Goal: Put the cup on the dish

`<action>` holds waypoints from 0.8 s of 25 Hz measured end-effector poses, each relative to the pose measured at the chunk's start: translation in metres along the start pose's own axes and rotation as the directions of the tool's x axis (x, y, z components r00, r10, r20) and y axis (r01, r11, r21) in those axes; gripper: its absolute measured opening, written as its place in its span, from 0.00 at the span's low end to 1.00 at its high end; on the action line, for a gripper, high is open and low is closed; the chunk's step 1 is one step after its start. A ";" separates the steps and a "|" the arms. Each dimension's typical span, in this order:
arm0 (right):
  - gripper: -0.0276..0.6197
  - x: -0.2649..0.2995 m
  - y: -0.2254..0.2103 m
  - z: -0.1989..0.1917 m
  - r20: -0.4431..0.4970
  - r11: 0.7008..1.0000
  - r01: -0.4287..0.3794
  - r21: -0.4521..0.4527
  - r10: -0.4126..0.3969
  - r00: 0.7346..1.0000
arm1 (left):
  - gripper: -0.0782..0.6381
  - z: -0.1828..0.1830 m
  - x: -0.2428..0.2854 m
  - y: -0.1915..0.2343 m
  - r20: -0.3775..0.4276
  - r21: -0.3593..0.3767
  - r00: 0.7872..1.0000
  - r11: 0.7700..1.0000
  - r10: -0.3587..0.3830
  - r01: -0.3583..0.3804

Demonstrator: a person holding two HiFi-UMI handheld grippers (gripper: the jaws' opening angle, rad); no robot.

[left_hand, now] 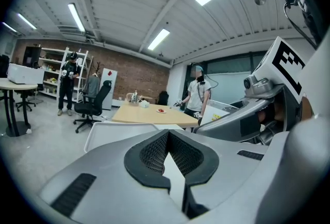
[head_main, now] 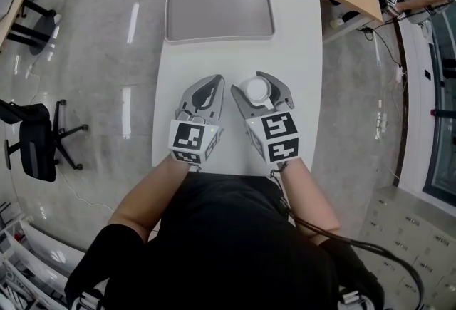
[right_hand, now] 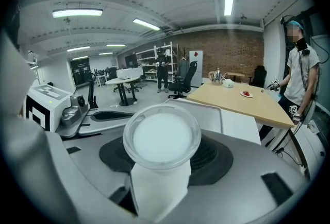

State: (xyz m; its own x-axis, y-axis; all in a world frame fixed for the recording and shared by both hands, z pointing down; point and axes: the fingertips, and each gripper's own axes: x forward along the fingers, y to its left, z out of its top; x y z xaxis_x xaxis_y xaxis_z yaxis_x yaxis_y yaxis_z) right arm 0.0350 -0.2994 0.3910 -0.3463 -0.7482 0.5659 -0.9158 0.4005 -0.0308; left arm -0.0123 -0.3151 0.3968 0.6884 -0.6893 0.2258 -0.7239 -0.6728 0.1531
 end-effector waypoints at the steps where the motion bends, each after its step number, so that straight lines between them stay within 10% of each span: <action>1: 0.41 0.001 -0.003 0.000 0.002 1.000 -0.005 -0.002 0.005 1.000 | 0.12 0.000 0.003 0.000 0.004 0.003 1.000 1.000 0.008 -0.008; 20: 0.41 0.040 -0.039 0.021 0.027 0.999 -0.042 -0.028 0.043 0.999 | 0.12 0.011 0.046 0.021 0.004 -0.001 0.998 0.998 0.063 -0.063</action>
State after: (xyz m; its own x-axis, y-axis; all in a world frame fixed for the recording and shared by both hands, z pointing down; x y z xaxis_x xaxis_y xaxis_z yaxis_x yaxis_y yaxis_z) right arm 0.0525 -0.3557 0.3974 -0.3904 -0.7446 0.5414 -0.8944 0.4461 -0.0313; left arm 0.0047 -0.3646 0.3998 0.6414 -0.7316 0.2310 -0.7660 -0.6274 0.1397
